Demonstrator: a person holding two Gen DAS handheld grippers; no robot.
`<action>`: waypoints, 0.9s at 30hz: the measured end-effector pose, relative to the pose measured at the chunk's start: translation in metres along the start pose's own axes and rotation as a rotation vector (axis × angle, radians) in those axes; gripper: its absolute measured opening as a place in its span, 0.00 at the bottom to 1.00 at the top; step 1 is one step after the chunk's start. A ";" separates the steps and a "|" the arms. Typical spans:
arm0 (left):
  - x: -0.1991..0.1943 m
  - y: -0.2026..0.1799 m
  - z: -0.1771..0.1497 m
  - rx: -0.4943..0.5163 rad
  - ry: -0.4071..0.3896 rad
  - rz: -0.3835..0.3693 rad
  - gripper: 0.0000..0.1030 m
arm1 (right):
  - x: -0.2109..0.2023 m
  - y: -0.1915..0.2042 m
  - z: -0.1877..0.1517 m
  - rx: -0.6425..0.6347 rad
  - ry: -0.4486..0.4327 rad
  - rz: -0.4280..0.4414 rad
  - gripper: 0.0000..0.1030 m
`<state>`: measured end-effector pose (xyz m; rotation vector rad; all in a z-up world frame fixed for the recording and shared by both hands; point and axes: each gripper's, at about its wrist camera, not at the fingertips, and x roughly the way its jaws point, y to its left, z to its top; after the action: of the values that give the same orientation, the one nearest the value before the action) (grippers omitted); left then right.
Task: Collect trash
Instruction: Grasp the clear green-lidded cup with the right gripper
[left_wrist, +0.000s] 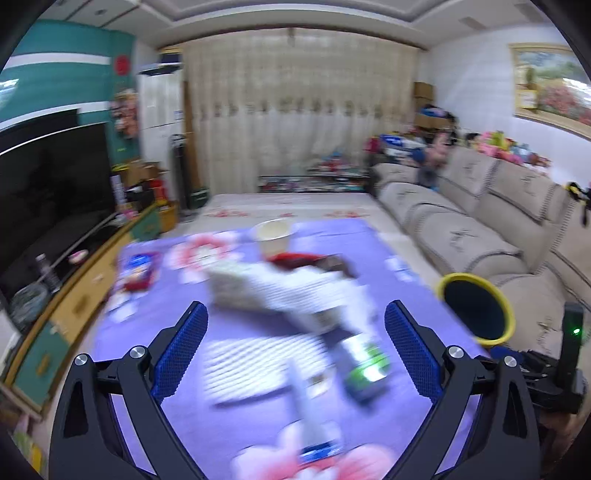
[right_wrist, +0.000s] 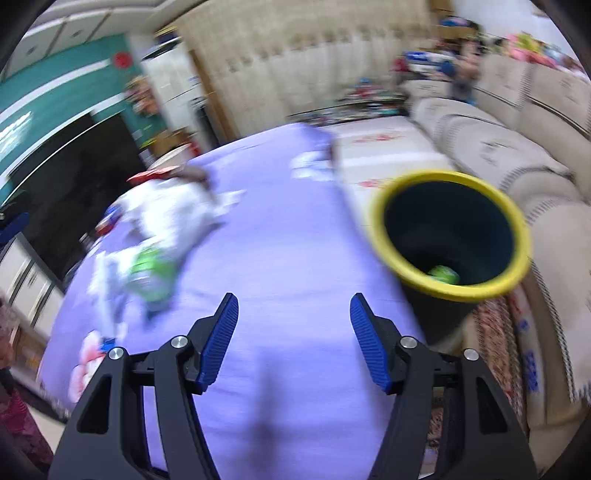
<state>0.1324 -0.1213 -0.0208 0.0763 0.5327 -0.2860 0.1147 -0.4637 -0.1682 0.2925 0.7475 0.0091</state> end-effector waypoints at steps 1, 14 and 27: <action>-0.004 0.011 -0.004 -0.009 -0.001 0.018 0.92 | 0.004 0.014 0.001 -0.026 0.005 0.023 0.58; -0.012 0.067 -0.039 -0.098 0.012 0.045 0.92 | 0.061 0.122 0.001 -0.215 0.070 0.096 0.59; 0.002 0.065 -0.045 -0.110 0.034 0.023 0.92 | 0.098 0.133 0.007 -0.223 0.116 0.061 0.48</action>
<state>0.1308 -0.0528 -0.0608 -0.0200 0.5797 -0.2330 0.2041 -0.3266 -0.1932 0.1022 0.8444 0.1669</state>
